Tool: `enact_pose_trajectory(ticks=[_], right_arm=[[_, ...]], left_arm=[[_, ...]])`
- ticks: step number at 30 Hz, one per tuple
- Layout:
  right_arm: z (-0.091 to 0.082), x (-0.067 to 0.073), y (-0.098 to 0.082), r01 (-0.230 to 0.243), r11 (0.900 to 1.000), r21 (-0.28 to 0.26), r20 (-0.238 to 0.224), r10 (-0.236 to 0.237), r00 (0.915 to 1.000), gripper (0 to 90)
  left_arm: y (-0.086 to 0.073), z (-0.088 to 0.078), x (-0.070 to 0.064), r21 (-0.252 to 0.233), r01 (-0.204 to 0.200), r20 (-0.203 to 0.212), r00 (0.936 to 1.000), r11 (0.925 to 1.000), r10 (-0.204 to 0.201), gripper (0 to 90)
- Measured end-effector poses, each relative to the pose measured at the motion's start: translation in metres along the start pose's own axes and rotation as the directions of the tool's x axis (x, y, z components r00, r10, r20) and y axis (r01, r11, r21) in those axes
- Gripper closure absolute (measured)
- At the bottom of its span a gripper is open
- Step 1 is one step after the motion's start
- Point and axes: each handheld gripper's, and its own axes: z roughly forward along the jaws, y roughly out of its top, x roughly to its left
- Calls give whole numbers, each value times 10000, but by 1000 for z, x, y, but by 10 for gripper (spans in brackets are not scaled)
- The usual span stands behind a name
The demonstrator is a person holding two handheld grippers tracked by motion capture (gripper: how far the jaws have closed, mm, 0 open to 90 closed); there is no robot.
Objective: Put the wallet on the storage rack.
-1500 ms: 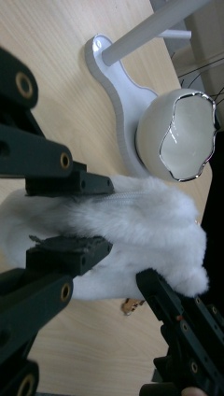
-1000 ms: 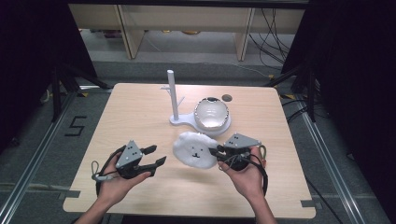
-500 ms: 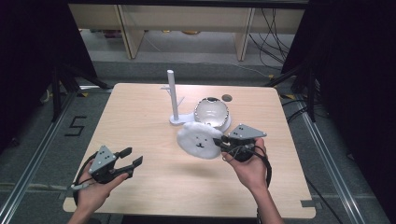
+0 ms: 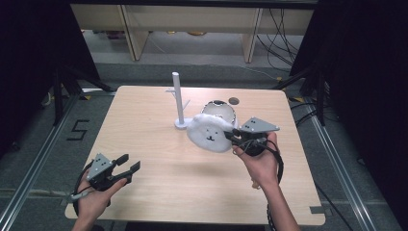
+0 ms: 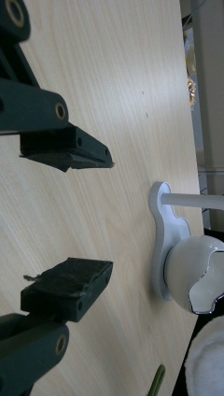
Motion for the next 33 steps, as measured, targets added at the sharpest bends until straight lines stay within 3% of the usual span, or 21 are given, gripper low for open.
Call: enact_pose_trajectory(ticks=[2,4,5,6,7,8,10,12,13,15,16,19,20,24,25,28,30,33], right_arm=[[0,-3,3,-244,9997,46,60,244,9997,780],[0,-5,5,-190,9998,-24,84,190,9998,779],[2,-10,8,-18,9999,-115,154,20,9999,780],[3,-11,10,-185,9998,-120,212,187,9996,779],[4,-15,11,53,9998,-204,296,-47,9996,779],[4,-16,13,-170,9998,-89,309,173,9994,779],[6,-22,17,61,9999,-153,382,-55,9993,779],[8,-24,20,-86,9998,-185,459,94,9989,780],[10,-26,22,-69,9997,-241,469,81,9989,779],[13,-29,25,-59,9995,-296,579,76,9983,779],[16,-33,26,98,9994,-318,590,-79,9982,779],[21,-36,29,-123,9996,-263,677,140,9976,779],[25,-40,30,143,9993,-356,775,-115,9969,779],[32,-45,31,145,9994,-323,872,-116,9961,779],[36,-49,30,109,9998,-150,942,-94,9955,779],[41,-54,27,207,9996,-177,1129,-186,9934,779],[46,-57,25,-39,9999,-156,1224,58,9925,779],[55,-63,22,-57,10000,-51,1275,63,9918,779]], left_arm=[[-1,0,0,87,74,-76,9999,9999,-73,430],[-3,2,2,28,49,-62,10000,10000,-48,430],[-4,1,1,179,243,-280,9993,9995,-238,430],[-4,1,1,179,243,-280,9993,9995,-238,430],[-6,3,3,46,220,-199,9996,9997,-219,430],[-7,2,2,200,306,-335,9990,9993,-300,430],[-8,4,4,90,238,-235,9994,9997,-235,429],[-9,4,5,197,372,-431,9984,9991,-363,428],[-9,6,7,18,337,-296,9990,9994,-337,427],[-10,5,6,201,489,-546,9974,9986,-477,427],[-11,5,7,200,478,-511,9976,9987,-467,427],[-13,7,8,92,398,-394,9984,9992,-394,427],[-13,6,7,254,526,-540,9972,9983,-512,427],[-15,8,9,117,412,-368,9985,9991,-408,426],[-15,7,9,238,562,-562,9969,9981,-548,426],[-15,6,10,253,556,-583,9968,9981,-540,426],[-15,8,11,106,477,-434,9979,9988,-472,427],[-17,8,10,303,568,-561,9969,9979,-551,426]])
